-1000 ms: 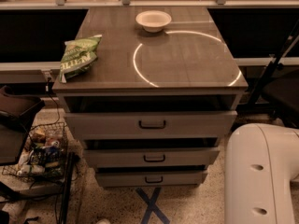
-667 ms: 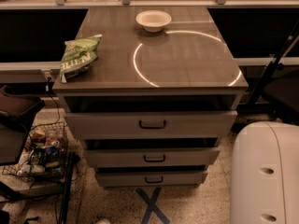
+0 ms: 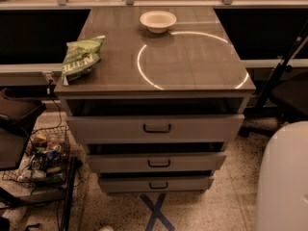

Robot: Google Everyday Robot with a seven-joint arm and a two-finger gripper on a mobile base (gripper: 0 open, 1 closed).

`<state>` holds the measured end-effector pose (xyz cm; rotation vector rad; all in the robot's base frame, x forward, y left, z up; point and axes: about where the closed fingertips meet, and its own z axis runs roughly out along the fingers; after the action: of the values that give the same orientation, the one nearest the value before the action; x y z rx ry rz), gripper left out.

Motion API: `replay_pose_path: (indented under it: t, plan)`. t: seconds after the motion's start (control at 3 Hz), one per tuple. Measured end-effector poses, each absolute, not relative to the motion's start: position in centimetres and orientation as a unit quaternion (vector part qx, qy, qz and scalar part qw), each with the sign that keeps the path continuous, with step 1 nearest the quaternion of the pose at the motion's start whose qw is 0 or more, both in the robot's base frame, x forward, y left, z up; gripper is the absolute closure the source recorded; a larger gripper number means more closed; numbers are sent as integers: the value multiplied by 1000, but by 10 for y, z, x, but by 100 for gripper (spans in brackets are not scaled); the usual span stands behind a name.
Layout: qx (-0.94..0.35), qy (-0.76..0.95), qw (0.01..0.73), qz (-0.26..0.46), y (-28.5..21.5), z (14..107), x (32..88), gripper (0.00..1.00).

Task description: Move rxbar blueberry near green jalapeno chip bag

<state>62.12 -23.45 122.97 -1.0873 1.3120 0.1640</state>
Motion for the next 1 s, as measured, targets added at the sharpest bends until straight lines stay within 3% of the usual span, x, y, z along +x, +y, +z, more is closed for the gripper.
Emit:
replay_pose_path:
  t: [0.67, 1.0]
  plan:
    - [-477, 593, 643, 85, -225, 1257, 594, 100]
    - [-459, 623, 615, 151, -215, 1244, 587, 100]
